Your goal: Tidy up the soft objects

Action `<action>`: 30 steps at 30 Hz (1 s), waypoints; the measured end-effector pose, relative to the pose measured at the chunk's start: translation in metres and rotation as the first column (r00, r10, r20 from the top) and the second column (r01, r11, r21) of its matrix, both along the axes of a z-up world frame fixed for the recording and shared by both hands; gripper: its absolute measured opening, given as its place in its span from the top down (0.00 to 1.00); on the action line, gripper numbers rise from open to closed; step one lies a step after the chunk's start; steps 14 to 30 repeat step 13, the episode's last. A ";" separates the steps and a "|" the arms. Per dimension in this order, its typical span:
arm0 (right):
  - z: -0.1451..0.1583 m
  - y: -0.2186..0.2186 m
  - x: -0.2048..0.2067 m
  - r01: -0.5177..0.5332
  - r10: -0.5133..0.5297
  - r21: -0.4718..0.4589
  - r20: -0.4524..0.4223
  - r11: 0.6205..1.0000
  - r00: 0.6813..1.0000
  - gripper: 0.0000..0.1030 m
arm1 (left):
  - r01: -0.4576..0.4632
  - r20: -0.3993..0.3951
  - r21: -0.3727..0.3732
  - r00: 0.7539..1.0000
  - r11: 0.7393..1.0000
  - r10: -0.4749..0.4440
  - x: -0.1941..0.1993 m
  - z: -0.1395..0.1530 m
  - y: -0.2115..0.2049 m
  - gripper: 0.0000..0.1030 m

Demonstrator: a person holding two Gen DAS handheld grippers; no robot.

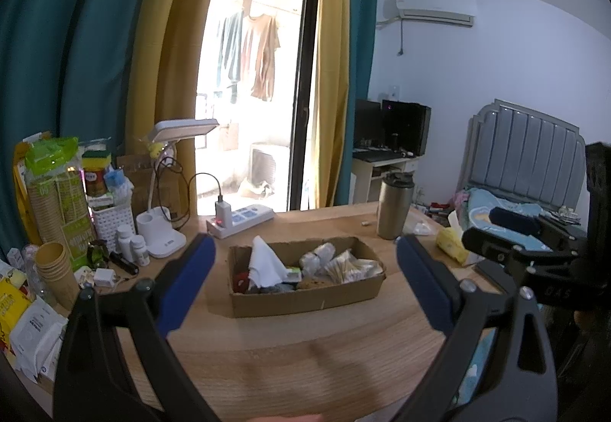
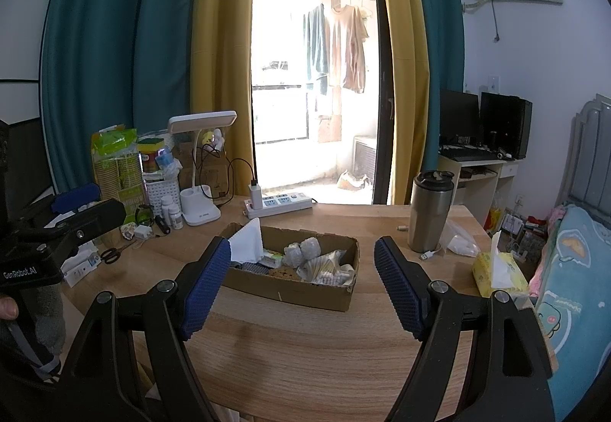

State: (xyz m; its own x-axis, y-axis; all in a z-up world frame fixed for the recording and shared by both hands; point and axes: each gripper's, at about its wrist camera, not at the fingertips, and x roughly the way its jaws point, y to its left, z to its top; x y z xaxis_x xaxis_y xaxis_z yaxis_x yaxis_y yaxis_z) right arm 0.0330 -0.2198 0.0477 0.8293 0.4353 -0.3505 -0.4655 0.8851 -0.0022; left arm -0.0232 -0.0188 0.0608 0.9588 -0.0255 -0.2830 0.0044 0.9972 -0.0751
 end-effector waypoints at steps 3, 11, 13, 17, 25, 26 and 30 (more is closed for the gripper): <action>0.000 0.000 0.000 0.000 0.000 -0.001 -0.001 1.000 1.000 0.22 | -0.001 -0.001 -0.001 1.000 1.000 0.001 0.000 0.000 0.000 0.06; -0.010 0.003 0.003 -0.008 0.008 0.003 -0.017 1.000 1.000 0.22 | 0.019 -0.023 -0.024 1.000 1.000 -0.019 0.007 -0.008 0.001 0.06; -0.011 0.004 0.007 -0.012 0.012 0.005 -0.025 1.000 1.000 0.22 | 0.028 -0.047 -0.036 0.998 0.999 -0.030 0.013 -0.012 0.002 0.06; -0.011 0.004 0.007 -0.012 0.012 0.005 -0.025 1.000 1.000 0.22 | 0.028 -0.047 -0.036 0.998 0.999 -0.030 0.013 -0.012 0.002 0.06; -0.011 0.004 0.007 -0.012 0.012 0.005 -0.025 1.000 1.000 0.22 | 0.028 -0.047 -0.036 0.998 0.999 -0.030 0.013 -0.012 0.002 0.06; -0.011 0.004 0.007 -0.012 0.012 0.005 -0.025 1.000 1.000 0.22 | 0.028 -0.047 -0.036 0.998 0.999 -0.030 0.013 -0.012 0.002 0.06; -0.011 0.004 0.007 -0.012 0.012 0.005 -0.025 1.000 1.000 0.22 | 0.028 -0.047 -0.036 0.998 0.999 -0.030 0.013 -0.012 0.002 0.06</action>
